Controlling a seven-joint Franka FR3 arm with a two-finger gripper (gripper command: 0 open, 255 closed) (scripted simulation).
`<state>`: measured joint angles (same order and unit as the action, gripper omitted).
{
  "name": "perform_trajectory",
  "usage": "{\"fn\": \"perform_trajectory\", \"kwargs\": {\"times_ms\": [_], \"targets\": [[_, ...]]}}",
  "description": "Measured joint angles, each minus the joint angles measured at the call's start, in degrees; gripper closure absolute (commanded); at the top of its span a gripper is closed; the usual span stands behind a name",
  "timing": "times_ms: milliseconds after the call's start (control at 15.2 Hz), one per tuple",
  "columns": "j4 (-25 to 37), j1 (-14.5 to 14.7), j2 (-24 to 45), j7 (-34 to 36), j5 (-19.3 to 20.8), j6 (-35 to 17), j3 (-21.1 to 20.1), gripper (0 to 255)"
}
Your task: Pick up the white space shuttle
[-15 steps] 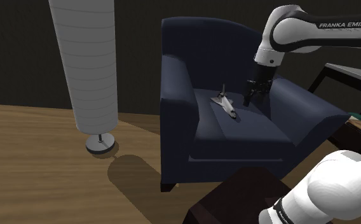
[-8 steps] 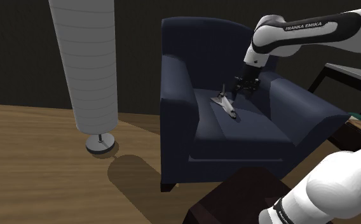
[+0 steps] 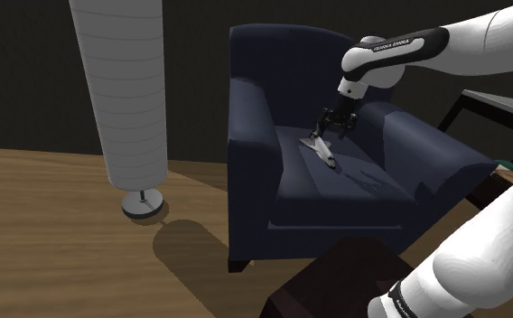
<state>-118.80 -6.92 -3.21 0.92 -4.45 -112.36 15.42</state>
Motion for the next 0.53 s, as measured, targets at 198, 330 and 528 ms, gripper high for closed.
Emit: {"fn": "perform_trajectory", "kwargs": {"times_ms": [198, 330, 528], "targets": [[3.83, -1.04, 4.67, -0.16, -2.45, -1.29, 1.16, 0], [4.07, -1.24, 5.83, -0.4, -3.05, -2.27, 1.33, 0], [3.2, -1.44, 7.0, -1.07, -3.61, -4.23, 1.46, 0]]}}
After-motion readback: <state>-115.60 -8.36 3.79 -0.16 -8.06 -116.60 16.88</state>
